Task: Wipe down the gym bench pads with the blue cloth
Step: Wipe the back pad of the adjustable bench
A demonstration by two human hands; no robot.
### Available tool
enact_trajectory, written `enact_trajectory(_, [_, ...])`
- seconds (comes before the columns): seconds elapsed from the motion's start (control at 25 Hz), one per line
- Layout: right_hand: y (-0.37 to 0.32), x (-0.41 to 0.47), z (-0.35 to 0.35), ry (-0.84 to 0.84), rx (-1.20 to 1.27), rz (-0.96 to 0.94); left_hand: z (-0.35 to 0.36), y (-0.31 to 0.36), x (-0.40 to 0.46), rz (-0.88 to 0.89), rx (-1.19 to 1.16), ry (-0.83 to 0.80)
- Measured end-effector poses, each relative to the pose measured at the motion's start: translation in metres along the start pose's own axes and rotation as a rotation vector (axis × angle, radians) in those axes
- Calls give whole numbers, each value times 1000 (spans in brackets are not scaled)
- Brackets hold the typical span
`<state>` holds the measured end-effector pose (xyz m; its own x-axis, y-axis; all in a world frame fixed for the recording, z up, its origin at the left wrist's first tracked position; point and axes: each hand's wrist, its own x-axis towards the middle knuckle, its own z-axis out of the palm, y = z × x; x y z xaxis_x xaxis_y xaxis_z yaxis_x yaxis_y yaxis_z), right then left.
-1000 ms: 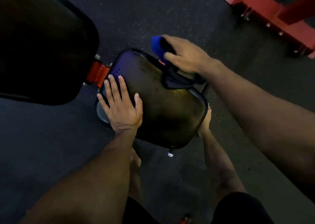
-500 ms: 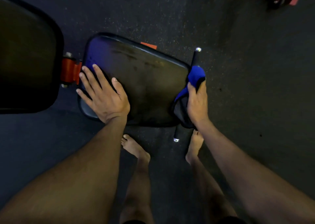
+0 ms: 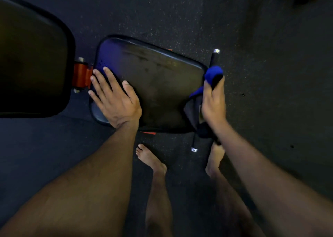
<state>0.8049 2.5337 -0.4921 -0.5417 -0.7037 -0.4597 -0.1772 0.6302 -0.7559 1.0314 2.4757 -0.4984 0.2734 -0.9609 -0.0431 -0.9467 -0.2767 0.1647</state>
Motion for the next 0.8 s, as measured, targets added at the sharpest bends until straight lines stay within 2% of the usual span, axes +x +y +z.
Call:
enact_trajectory(0.12, [-27,53,-9,-117,-69,-60,-2,1,1,25,-10,-16])
enact_trajectory(0.2, [-23,47,-8,-88,-55,-51,-4,2,1,28,-16,-32])
enact_trajectory(0.32, [10,-29,1,5,10,2,-4,2,1,23,-20,-41])
enact_trajectory(0.44, [33,-113,18,-15,-49,49,-4,2,1,19,-22,-46])
enact_trajectory(0.52, [35,-126,25,-3,-48,79,-3,2,1,10,-24,-52])
enact_trajectory(0.64, [16,-78,17,59,16,141,-2,-1,0,18,-8,-58])
enact_trajectory(0.8, [-19,16,-4,1,-84,-3,-1,3,-1,14,-10,-58])
